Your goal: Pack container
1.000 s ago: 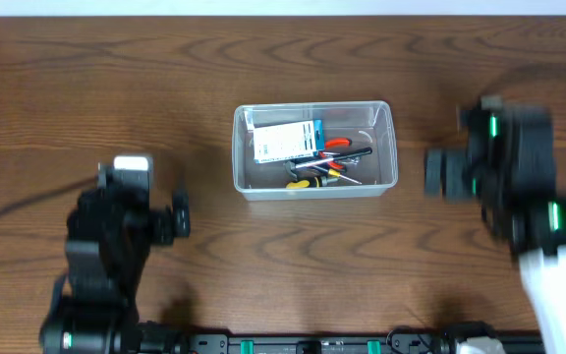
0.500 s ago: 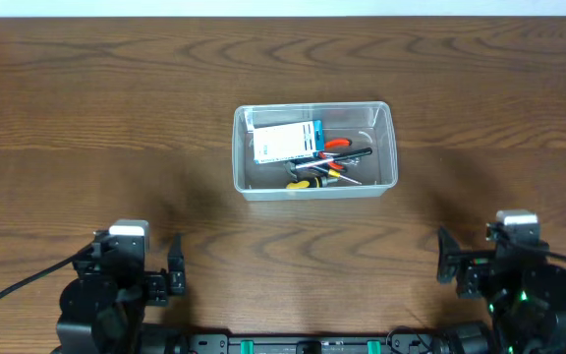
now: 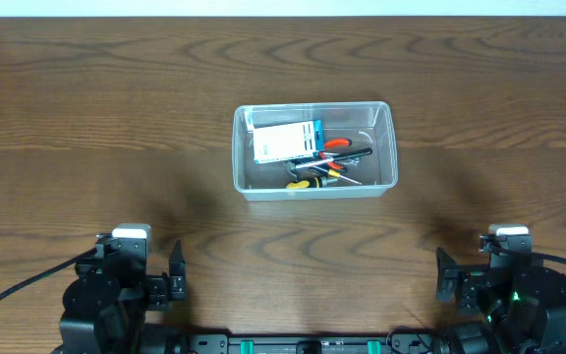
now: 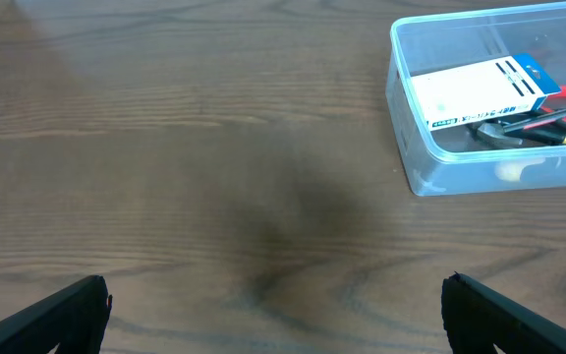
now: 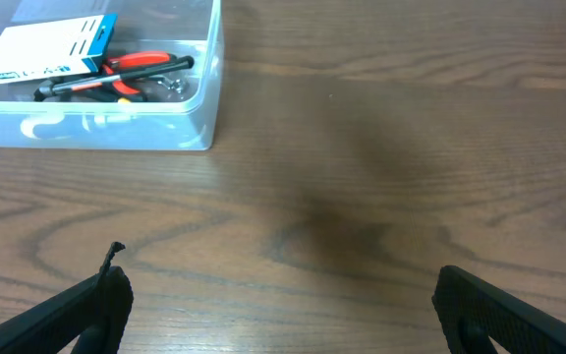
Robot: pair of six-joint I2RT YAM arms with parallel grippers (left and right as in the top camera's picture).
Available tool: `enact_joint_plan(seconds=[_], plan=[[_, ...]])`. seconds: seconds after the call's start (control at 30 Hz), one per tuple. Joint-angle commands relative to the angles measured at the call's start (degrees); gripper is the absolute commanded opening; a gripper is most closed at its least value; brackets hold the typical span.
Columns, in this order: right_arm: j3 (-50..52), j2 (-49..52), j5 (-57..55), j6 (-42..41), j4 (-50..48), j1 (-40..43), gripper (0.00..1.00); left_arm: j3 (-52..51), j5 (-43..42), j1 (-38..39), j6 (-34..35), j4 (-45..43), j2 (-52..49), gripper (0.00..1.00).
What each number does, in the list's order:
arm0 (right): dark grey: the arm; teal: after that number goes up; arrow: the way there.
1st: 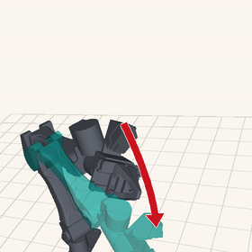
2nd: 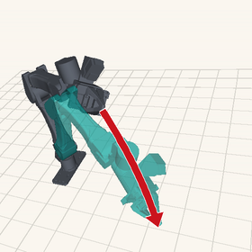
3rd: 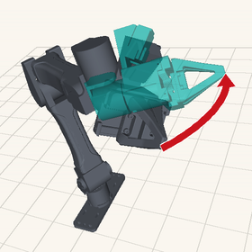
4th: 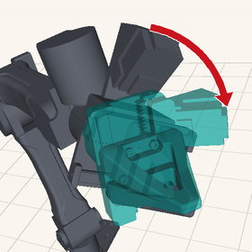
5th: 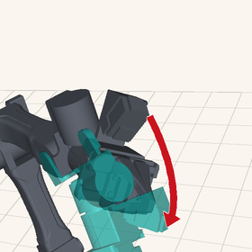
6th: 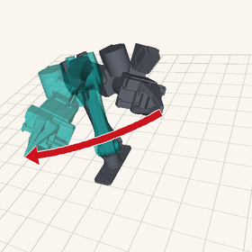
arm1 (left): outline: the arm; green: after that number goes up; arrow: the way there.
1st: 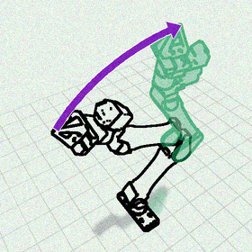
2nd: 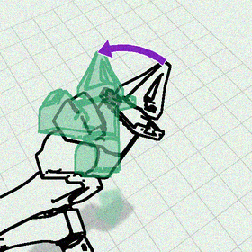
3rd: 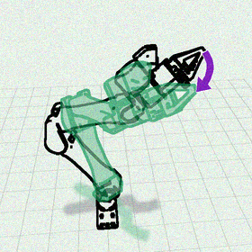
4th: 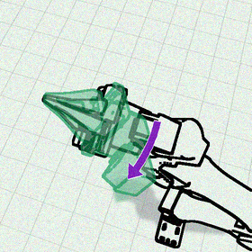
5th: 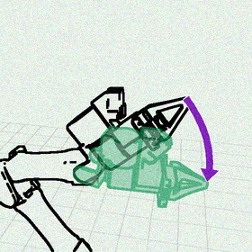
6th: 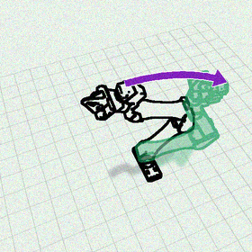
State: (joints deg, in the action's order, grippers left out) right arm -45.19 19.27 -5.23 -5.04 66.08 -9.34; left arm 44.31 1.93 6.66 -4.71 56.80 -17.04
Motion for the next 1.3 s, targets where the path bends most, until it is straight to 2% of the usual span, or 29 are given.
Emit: enact_joint_plan(seconds=[0.0,0.17,0.27,0.43,0.57,0.8,0.9,1.07,1.27], plan=[[0.37,-0.26,-0.76,-0.7,0.04,-0.44,0.99,-0.37,0.7,0.28,-0.11,0.17,0.15,0.98],[0.37,-1.66,-0.87,-0.61,-0.02,-0.44,0.99,-0.37,0.7,0.28,-0.11,0.17,0.15,0.98],[0.87,-6.16,0.0,-0.02,-0.55,-0.31,0.99,-0.37,0.7,0.28,-0.13,0.17,0.15,0.98],[6.91,-16.94,5.22,10.25,-8.17,3.45,0.99,-0.37,0.7,0.28,-0.11,0.17,0.15,0.98],[15.13,-18.73,8.5,13.99,-19.76,6.14,0.99,-0.37,0.7,0.28,-0.11,0.17,0.15,0.98],[37.75,-18.93,10.12,15.63,-58.99,6.27,0.99,-0.37,0.7,0.28,-0.11,0.17,0.15,0.98],[43.98,-18.95,11.54,15.61,-68.46,6.27,0.99,-0.37,0.7,0.28,-0.13,0.17,0.15,0.98],[44.87,-18.97,11.41,15.19,-61.94,6.36,0.99,-0.37,0.7,0.28,-0.11,0.17,0.15,0.98],[44.87,-18.95,10.86,13.53,-62.12,6.36,0.99,-0.37,0.7,0.28,-0.11,0.17,0.15,0.98]])
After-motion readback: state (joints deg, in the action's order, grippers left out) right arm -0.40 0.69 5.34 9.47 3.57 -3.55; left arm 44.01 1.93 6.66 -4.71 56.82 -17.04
